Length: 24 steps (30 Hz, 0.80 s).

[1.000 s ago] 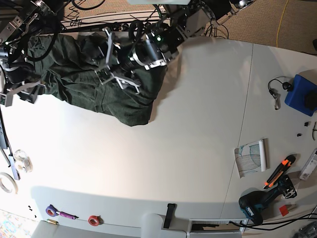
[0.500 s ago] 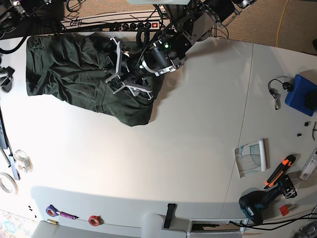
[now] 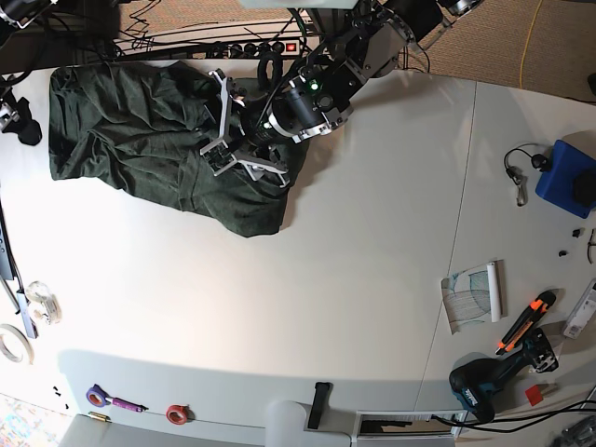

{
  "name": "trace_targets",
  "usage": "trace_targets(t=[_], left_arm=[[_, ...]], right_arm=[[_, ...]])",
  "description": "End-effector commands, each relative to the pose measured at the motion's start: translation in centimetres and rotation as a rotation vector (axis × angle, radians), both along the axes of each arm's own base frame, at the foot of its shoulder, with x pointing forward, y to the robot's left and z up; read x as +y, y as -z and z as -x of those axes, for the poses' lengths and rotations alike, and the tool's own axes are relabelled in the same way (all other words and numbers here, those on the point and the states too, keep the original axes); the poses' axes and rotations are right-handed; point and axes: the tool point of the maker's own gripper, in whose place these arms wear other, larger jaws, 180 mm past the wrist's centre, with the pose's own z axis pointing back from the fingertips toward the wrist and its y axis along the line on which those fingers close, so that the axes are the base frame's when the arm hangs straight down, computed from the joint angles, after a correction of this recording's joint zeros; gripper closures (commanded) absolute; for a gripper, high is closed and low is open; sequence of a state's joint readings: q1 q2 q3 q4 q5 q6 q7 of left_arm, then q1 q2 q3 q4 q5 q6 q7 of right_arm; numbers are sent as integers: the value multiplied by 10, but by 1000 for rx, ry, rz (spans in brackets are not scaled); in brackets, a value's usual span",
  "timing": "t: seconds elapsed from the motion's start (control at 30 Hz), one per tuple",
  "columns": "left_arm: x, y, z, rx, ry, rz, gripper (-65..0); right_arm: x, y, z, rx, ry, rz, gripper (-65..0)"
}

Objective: Layout the t-shirt on the table in an organized manner, then fold the t-shirt properly

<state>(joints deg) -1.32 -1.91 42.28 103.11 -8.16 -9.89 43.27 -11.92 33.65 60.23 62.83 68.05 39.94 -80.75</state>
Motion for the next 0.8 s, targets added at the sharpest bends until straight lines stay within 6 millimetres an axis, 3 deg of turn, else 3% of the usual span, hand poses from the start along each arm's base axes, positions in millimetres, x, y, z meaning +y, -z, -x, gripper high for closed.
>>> trace_targets(t=[0.0, 0.2, 0.77], left_arm=[[-7, -16, -4, -29, 3, 49, -354], [-7, -17, -4, -30, 3, 50, -354], [-7, -17, -4, -31, 2, 51, -354]], right_arm=[[-10, -14, -5, -37, 9, 16, -369], [-5, 13, 7, 7, 49, -78, -369], [30, 38, 8, -40, 70, -202, -369]])
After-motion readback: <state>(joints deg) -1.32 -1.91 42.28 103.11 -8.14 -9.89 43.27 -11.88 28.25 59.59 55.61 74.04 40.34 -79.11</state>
